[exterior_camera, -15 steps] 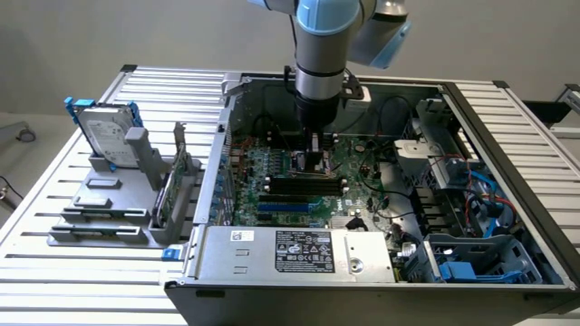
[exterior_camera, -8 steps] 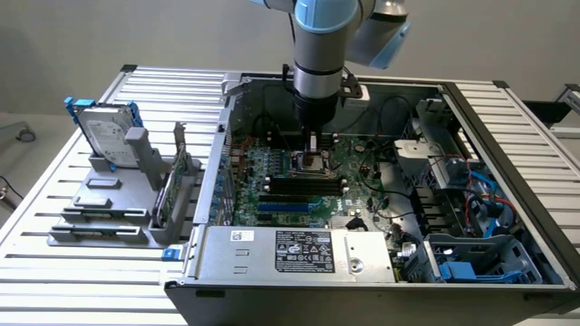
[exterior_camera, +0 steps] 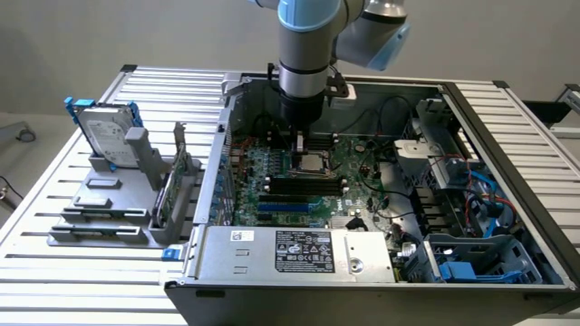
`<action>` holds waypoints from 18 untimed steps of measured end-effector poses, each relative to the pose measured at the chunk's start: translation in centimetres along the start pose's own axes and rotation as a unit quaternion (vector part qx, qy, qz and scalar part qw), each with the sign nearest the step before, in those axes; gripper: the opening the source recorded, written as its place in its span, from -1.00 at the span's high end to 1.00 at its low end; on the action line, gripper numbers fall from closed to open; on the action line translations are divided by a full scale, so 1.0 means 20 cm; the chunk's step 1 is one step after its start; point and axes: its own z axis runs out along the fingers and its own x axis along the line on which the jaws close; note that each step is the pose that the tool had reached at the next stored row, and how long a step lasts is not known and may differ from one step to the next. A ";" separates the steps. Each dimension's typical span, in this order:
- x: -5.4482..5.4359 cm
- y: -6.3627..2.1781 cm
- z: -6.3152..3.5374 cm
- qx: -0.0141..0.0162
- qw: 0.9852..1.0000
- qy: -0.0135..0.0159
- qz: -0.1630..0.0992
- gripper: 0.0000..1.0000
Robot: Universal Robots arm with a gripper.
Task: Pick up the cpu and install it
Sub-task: 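Place the cpu into insertion slot, then close the cpu cover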
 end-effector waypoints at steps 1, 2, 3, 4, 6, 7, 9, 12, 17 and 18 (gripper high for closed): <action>0.00 -0.014 -0.001 0.000 1.000 0.000 0.000 0.79; 0.00 -0.027 -0.001 0.001 1.000 0.000 0.000 0.79; 0.00 -0.039 -0.002 0.002 1.000 0.000 0.000 0.79; 0.00 -0.050 -0.003 0.003 1.000 0.000 0.000 0.79; 0.00 -0.071 -0.004 0.004 1.000 0.000 0.000 0.79; 0.00 -0.080 -0.006 0.005 1.000 0.000 0.000 0.79; 0.00 -0.084 -0.007 0.005 1.000 0.000 0.000 0.79; 0.00 -0.085 -0.007 0.005 1.000 0.000 0.000 0.79; 0.00 -0.085 -0.006 0.005 1.000 0.000 0.000 0.79; 0.00 -0.085 -0.006 0.005 1.000 0.000 0.000 0.79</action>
